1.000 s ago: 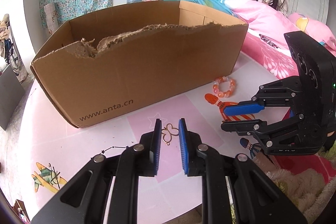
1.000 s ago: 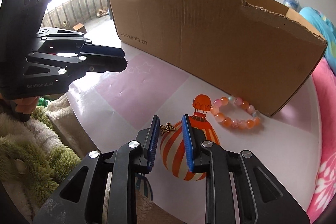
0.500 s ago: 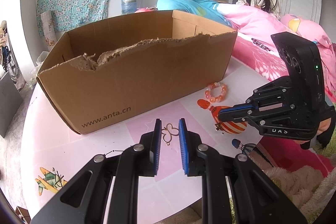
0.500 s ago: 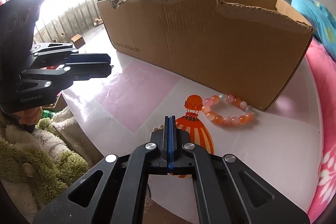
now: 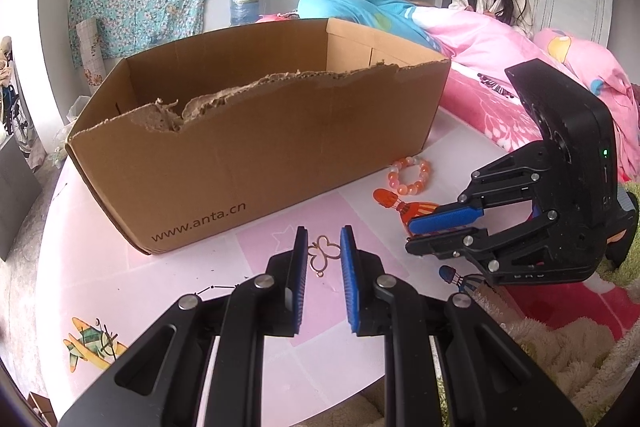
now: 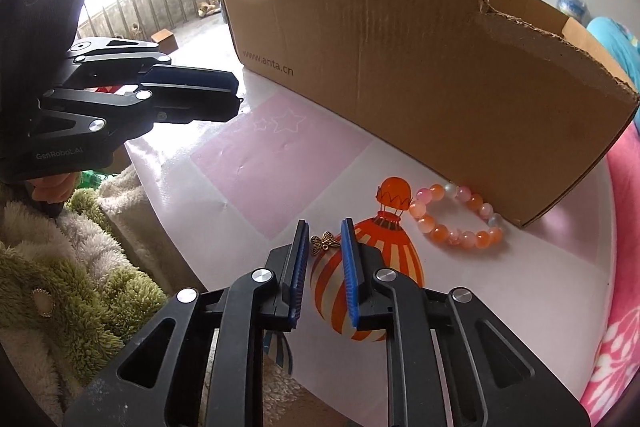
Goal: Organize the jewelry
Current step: 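Carry both charms over the box and open both tools to drop them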
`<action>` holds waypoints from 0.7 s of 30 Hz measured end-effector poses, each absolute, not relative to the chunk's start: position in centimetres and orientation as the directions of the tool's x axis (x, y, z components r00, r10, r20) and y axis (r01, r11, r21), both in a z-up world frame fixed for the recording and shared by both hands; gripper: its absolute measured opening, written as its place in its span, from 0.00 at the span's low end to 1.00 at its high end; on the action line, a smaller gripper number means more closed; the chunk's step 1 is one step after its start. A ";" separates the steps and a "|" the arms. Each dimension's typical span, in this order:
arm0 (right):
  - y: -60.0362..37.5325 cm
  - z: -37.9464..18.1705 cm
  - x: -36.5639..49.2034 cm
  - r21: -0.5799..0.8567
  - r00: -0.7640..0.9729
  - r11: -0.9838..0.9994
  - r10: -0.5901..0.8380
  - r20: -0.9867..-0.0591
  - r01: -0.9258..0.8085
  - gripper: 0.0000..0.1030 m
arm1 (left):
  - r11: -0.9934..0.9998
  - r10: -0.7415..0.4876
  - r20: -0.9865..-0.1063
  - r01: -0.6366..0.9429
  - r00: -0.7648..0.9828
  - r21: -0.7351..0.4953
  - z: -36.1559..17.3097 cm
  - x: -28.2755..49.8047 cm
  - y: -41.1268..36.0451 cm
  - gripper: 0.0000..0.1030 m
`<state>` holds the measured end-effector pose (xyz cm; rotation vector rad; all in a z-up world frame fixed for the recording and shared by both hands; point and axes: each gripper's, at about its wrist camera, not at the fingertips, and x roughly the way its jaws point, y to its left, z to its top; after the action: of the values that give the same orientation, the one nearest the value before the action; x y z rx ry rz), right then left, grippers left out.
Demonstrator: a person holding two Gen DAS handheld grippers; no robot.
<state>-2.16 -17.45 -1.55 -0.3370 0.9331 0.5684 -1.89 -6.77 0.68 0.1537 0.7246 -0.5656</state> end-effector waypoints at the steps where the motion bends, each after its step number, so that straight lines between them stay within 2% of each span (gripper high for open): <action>1: -17.5 -1.6 -2.1 -0.026 0.464 0.804 0.315 -0.828 -0.594 0.10 | 0.841 -0.436 -0.665 0.538 0.607 -0.059 0.7 -2.0 -6.8 0.15; 14: -20.2 1.0 -2.7 0.037 0.506 0.847 0.352 -0.787 -0.531 0.10 | 0.823 -0.471 -0.632 0.564 0.616 -0.063 1.7 -3.2 -6.6 0.15; 21: -22.1 9.9 -3.0 0.069 0.672 0.855 0.451 -0.587 -0.513 0.10 | 0.799 -0.555 -0.494 0.595 0.669 -0.092 7.8 -2.8 -5.9 0.15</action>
<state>-3.04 -22.09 9.87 -0.1047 0.6322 0.5441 -2.83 -5.94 7.76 0.0792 0.5299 -0.6490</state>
